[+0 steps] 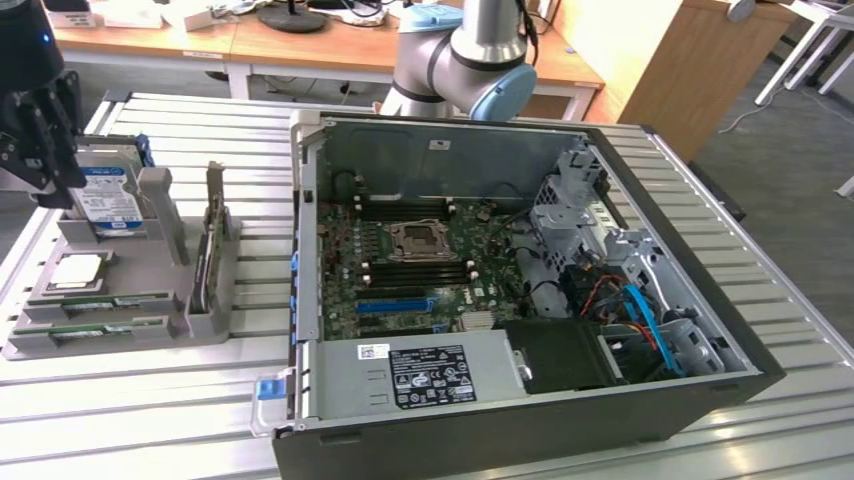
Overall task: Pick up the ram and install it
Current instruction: 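Pick up the ram and move it above insertion slot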
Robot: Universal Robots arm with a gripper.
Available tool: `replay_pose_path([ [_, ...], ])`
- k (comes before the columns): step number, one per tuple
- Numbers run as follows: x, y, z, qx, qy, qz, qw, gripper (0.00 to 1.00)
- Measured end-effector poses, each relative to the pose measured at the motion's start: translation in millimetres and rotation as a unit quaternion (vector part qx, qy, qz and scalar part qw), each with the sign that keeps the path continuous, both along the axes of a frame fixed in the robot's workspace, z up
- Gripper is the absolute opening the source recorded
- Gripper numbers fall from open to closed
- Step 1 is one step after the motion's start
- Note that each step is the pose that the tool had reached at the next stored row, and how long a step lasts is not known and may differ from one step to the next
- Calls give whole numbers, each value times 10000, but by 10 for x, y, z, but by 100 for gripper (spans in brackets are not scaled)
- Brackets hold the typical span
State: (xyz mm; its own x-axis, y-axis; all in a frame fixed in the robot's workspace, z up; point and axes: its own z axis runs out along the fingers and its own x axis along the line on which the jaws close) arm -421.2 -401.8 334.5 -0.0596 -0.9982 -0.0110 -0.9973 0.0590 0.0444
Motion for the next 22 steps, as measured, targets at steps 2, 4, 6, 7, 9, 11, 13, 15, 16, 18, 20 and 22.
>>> replay_pose_path([
  [2, 0, 0, -10, 0, 0, 0, 10000, 36],
  [4, 0, 0, -20, 0, 0, 0, 10000, 36],
  [6, 0, 0, -29, 0, 0, 0, 10000, 36],
  [7, 0, 0, -34, 0, 0, 0, 10000, 36],
  [9, 0, 0, -44, 0, 0, 0, 10000, 36],
  [11, 0, 0, -53, 0, 0, 0, 10000, 36],
  [13, 0, 0, -63, 0, 0, 0, 10000, 36],
  [15, 0, 0, -73, 0, 0, 0, 10000, 36],
  [16, 0, 0, -78, 0, 0, 0, 10000, 36],
  [18, 0, 0, -88, 0, 0, 0, 10000, 36],
  [20, 0, 0, -100, 0, 0, 0, 10000, 36],
  [22, 0, 0, -113, 0, 0, 0, 10000, 36],
])
